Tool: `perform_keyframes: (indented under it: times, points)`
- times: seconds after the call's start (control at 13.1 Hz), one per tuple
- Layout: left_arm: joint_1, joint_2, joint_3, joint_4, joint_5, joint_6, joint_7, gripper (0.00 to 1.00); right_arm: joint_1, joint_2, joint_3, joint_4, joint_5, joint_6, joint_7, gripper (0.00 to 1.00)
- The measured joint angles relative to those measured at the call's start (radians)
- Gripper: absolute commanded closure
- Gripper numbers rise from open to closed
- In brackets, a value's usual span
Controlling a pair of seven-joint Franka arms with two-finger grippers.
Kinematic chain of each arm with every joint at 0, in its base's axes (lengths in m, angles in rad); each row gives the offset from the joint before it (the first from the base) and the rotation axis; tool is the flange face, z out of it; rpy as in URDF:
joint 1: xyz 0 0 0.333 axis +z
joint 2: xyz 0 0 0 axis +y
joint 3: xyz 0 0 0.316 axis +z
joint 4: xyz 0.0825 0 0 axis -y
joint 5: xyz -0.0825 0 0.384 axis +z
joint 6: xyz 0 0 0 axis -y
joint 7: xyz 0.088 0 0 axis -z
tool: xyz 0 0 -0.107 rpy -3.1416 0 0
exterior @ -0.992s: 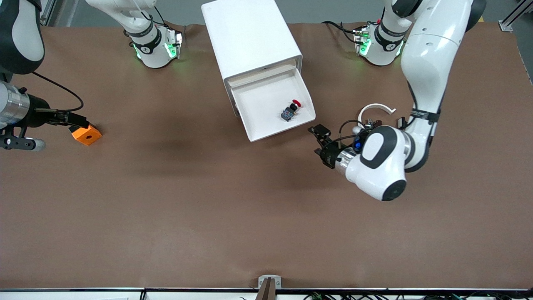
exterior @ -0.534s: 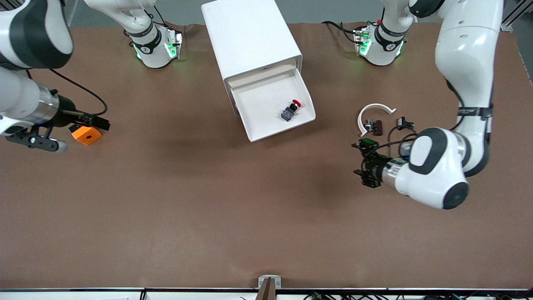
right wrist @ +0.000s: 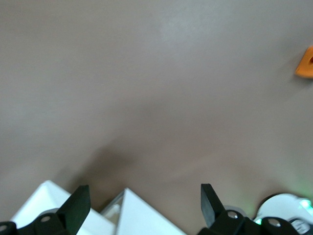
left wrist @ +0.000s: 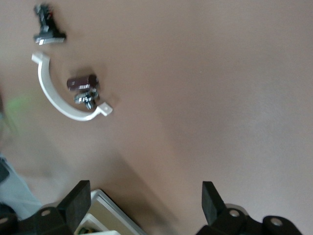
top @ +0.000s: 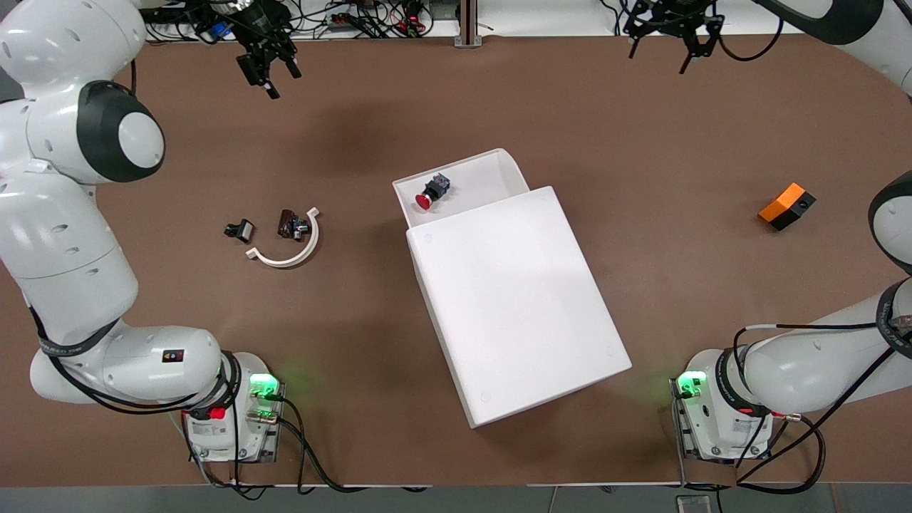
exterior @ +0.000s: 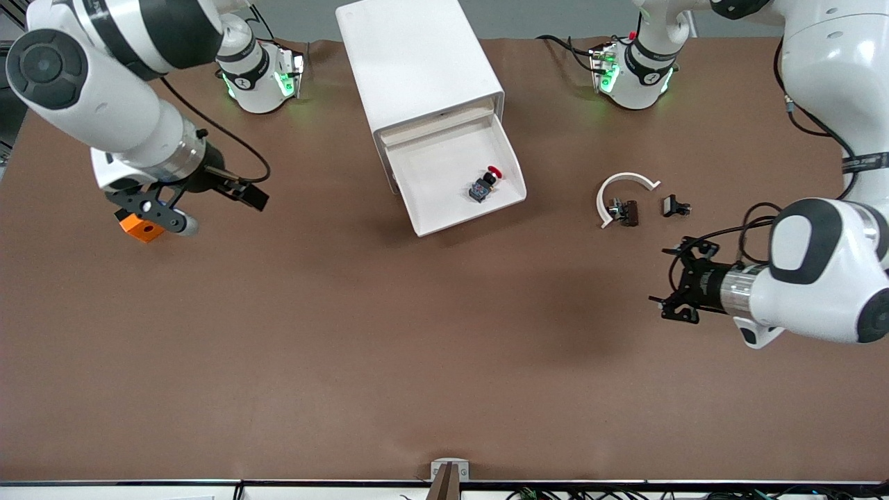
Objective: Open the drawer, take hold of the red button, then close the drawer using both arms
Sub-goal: 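Lower the right gripper into the open drawer onto the red button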
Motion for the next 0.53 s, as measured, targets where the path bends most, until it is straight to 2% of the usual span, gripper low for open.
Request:
perform_keyframes:
  times: [0.23,0.38,0.53]
  points:
    - [-0.006,-0.016,-0.010,-0.003,0.065,-0.003,0.213,0.00,0.078,0.001,0.001,0.018,0.022,0.010,0.171,0.00]
    - [-0.015,-0.018,-0.015,-0.018,0.080,-0.004,0.244,0.00,0.182,0.025,0.002,0.019,0.025,0.068,0.332,0.00]
    - [-0.013,-0.018,-0.015,-0.045,0.082,-0.004,0.254,0.00,0.289,0.093,0.003,0.033,0.024,0.151,0.507,0.00]
